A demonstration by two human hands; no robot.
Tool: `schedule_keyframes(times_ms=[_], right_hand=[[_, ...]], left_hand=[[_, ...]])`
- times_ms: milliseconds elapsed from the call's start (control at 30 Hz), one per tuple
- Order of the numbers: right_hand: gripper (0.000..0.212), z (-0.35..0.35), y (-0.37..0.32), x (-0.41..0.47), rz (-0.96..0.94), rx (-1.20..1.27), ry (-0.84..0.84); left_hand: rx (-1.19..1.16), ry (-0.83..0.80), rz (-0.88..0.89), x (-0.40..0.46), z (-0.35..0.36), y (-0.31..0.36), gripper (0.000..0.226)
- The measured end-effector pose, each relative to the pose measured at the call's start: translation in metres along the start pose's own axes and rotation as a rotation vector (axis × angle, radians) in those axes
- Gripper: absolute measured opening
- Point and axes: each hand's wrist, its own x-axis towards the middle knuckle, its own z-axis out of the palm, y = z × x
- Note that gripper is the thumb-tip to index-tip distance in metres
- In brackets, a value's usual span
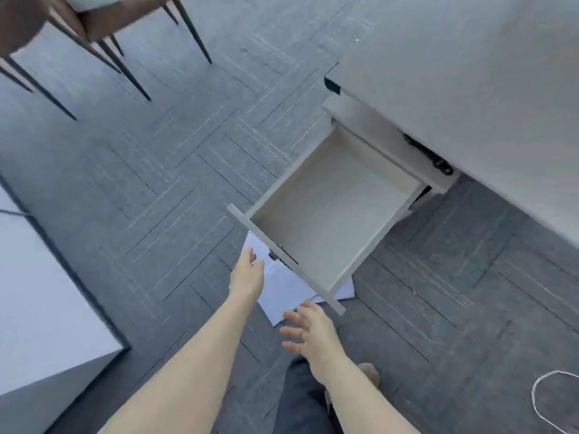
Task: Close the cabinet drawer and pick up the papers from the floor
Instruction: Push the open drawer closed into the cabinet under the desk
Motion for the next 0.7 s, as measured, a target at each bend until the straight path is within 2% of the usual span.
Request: schedule_keyframes(times_ms=[133, 233, 400, 700], right_hand=[[0.042, -0.001, -0.005, 0.026, 0.021, 0.273, 0.108], [0.038, -0.004, -0.011, 0.036, -0.019, 0.354, 0.129], [0.031, -0.019, -0.047, 0.046, -0.089, 0.389, 0.160], [0.025, -0.066, -0.144, 0.071, -0.230, 0.307, 0.159]], left_hand=[[0.023, -0.066, -0.062, 0.026, 0.022, -0.001, 0.041], [-0.028, -0.049, -0.035, 0.035, 0.033, 0.003, 0.031], [-0.051, -0.031, 0.029, 0.047, 0.055, 0.036, 0.036], [-0.201, 0.104, 0.026, 0.082, 0.129, 0.124, 0.026]])
